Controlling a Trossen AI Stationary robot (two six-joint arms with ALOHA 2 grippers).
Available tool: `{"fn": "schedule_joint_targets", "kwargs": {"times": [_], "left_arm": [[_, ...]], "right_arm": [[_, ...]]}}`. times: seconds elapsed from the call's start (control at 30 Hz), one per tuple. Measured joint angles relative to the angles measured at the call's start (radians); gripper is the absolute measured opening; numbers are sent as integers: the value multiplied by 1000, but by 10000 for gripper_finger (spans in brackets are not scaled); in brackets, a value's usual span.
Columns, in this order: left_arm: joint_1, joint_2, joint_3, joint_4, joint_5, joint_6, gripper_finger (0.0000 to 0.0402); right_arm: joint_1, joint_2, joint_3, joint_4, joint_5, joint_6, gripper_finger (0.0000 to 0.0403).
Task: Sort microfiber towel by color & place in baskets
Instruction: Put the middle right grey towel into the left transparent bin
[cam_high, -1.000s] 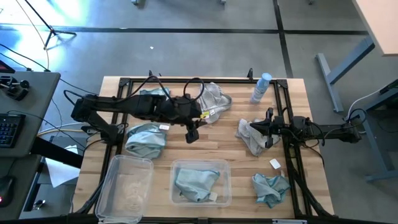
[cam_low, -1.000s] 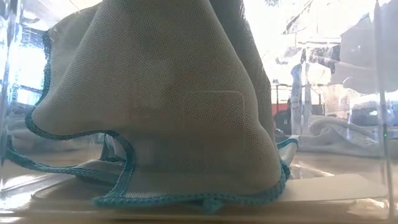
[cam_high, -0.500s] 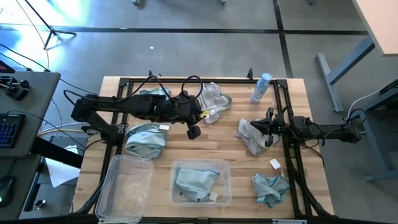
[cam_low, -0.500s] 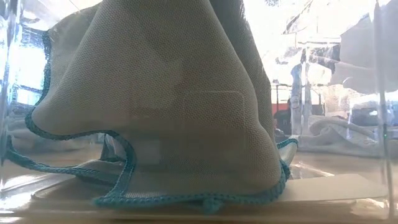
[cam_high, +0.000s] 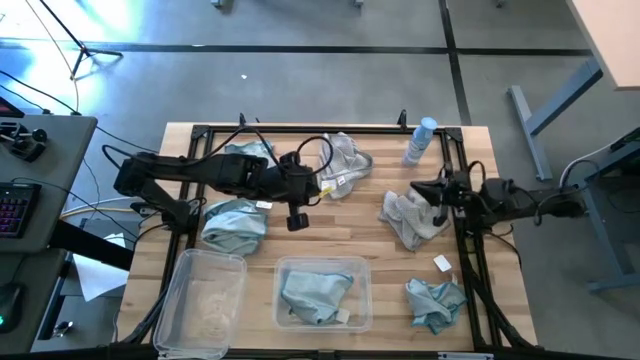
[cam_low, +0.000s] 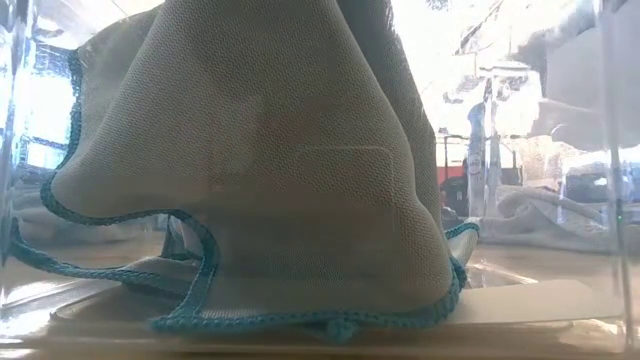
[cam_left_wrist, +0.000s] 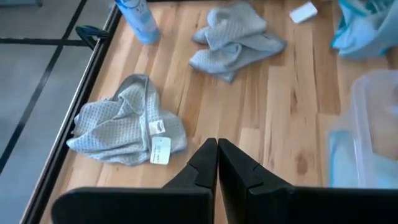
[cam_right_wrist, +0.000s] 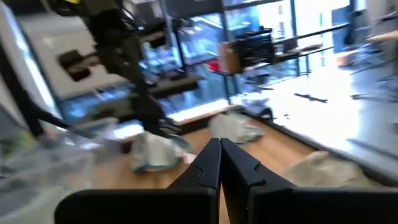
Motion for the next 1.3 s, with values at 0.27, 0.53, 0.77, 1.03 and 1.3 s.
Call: {"fn": "schedule_joint_targets", "kwargs": {"times": [0.27,0.53,0.77,1.03,1.3], "left_arm": [[34,-58,-35,-23,30,49,0],[71,-332,-430,229,73,-38,0],[72,-571,-651,311,54,-111,0],[72,-710,-723,324,24,-140,0],[72,-726,-725,325,27,-98,0]], "right_arm": [[32,384,337,-221,128,-20,0],[29,706,662,-614,157,270,0],[-26,935,908,-1083,120,596,0],[-186,1065,874,-1247,-178,740,0],[-219,1082,731,-1203,-244,841,59]]}}
